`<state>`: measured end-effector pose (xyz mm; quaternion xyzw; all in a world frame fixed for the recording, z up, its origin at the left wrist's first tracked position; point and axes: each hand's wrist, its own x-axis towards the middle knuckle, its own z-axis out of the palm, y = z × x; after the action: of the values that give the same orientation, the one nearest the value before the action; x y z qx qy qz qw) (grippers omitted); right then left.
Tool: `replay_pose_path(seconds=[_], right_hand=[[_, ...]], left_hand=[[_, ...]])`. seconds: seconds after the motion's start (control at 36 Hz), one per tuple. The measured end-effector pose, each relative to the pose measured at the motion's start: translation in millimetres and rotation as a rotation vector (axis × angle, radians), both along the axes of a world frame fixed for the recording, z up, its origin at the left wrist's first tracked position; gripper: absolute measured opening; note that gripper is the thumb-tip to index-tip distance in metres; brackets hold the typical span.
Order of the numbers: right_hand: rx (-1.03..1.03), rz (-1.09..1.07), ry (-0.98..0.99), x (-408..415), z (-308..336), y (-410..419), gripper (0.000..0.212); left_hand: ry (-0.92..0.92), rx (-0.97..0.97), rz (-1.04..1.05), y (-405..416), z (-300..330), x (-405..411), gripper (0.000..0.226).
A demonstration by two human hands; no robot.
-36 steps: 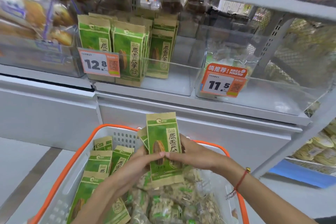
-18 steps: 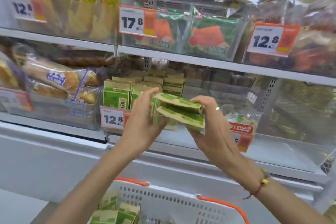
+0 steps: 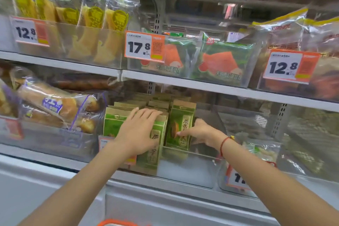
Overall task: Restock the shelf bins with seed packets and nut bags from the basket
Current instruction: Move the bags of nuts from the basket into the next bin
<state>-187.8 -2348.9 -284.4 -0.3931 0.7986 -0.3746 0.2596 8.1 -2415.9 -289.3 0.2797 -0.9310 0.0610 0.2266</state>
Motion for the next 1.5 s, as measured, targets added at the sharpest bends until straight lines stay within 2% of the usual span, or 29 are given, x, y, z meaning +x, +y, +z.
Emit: replay_pose_path(seconds=[0.08,0.19,0.28,0.39,0.42,0.5,0.61,0.67,0.72,1.03,1.19,1.33,1.44,1.5], right_hand=[[0.072,0.005,0.055,-1,-4,-14,0.065],[0.206,0.028,0.34,-6,-6,-21,0.093],[0.236,0.045,0.367,-8,-8,-20,0.08],[0.131,0.004,0.339,-8,-9,-21,0.033],[0.107,-0.02,0.383,-8,-10,-22,0.03],[0.079,-0.047,0.437,-6,-16,-25,0.031],[0.083,-0.018,0.145,-6,-9,-26,0.029],[0.055,-0.037,0.1,-9,-4,-25,0.038],[0.051,-0.044,0.091,-10,-5,-25,0.036],[0.21,0.161,0.173,-15,-12,-23,0.032],[0.121,0.11,0.23,-11,-8,-11,0.038],[0.05,0.084,0.24,0,-1,3,0.029],[0.001,0.081,0.419,11,3,20,0.036],[-0.029,0.078,0.522,18,4,32,0.051]], left_hand=[[0.032,-0.028,-0.001,-4,-2,5,0.079],[0.046,-0.061,-0.001,-9,-1,12,0.08],[0.057,-0.065,0.005,-11,-1,16,0.082],[0.091,-0.079,-0.007,-9,-4,18,0.08],[0.096,-0.078,-0.006,-8,-4,19,0.079],[0.107,-0.082,-0.01,-5,-4,21,0.078],[0.092,-0.074,-0.006,-3,-3,24,0.078],[0.088,-0.068,-0.006,-3,-3,24,0.077],[0.083,-0.068,-0.002,-2,-3,24,0.077],[0.063,-0.056,0.029,0,-2,20,0.077],[0.055,-0.044,0.038,3,0,18,0.079],[0.077,-0.045,0.033,5,-2,21,0.081],[0.125,-0.047,0.008,10,-6,24,0.079],[0.232,-0.058,-0.046,15,-10,27,0.071]])
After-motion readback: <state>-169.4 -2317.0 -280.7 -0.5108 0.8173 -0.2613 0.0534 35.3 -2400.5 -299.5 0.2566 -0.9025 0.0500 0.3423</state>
